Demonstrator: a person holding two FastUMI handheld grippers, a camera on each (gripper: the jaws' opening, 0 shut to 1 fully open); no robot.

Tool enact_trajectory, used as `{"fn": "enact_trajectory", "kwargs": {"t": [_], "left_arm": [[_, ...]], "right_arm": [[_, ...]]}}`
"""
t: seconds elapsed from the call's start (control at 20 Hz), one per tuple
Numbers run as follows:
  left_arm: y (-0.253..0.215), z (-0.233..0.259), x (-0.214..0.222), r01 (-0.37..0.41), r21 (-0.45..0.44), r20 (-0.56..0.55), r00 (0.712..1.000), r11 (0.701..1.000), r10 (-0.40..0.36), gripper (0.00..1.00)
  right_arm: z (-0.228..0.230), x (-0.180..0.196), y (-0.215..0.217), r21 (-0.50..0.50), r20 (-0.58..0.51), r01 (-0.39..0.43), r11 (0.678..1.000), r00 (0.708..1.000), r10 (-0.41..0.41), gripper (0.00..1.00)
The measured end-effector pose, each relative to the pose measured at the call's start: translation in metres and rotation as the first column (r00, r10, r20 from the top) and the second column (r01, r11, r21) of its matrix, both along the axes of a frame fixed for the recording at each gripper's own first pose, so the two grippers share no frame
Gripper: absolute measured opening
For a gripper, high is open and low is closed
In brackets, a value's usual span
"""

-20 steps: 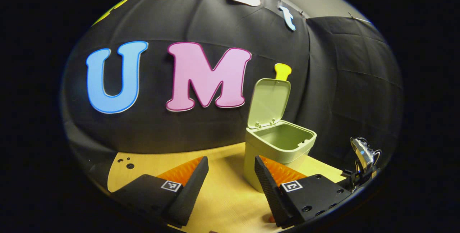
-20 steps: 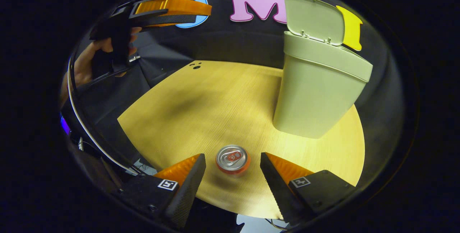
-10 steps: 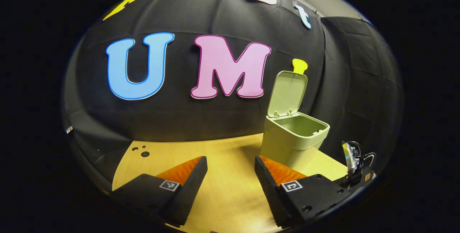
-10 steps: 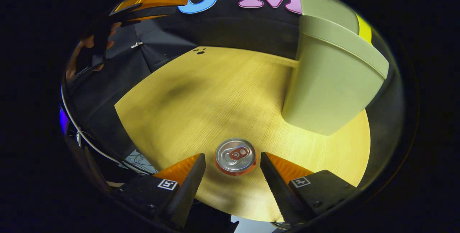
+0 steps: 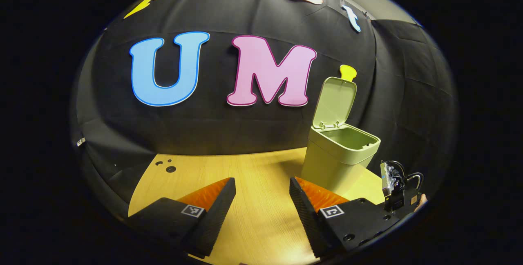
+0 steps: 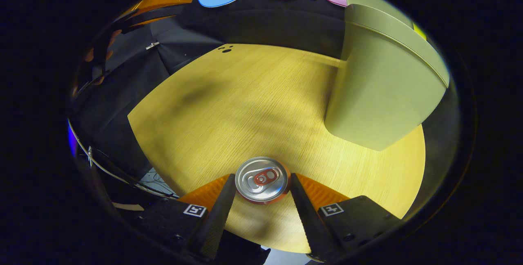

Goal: Press the lid of the desktop garbage bin to open it, pick up the crumpled paper on the desktop and throw it into the bin, then pick up the pop can on the desktop and drop it into the bin, and finally close the garbage bin lid.

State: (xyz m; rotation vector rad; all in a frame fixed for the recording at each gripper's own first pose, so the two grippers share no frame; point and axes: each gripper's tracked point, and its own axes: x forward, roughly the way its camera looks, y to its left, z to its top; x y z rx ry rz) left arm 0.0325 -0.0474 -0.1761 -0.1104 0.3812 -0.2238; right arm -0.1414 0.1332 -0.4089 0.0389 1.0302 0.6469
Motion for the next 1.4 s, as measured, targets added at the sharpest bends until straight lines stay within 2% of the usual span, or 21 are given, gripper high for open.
{"fn": "enact_trajectory", "kwargs": {"t": [0.3,0.65,1.0,1.4], "left_arm": [[0.0,-0.001,-0.002,0.007,0.001,-0.001,1.0,1.0,-0.007,0.87],[-0.006,-0.006,-0.004,0.02,-0.02,-0.012,1.0,1.0,-0.02,0.87],[-0.004,-0.018,0.0,0.02,-0.024,-0.032,0.999,1.0,-0.021,0.87],[-0.001,-0.02,0.0,0.016,-0.021,-0.038,0.999,1.0,-0.016,0.87]], "right_arm": [[0.017,0.003,-0.003,0.009,0.019,0.012,1.0,1.0,-0.012,0.85],[0.068,0.009,-0.006,0.067,0.065,0.016,0.998,0.998,-0.02,0.85],[0.137,0.042,-0.013,0.152,0.143,0.055,0.987,0.987,-0.078,0.85],[0.208,0.083,-0.024,0.231,0.262,0.066,0.971,0.957,-0.127,0.85]]}}
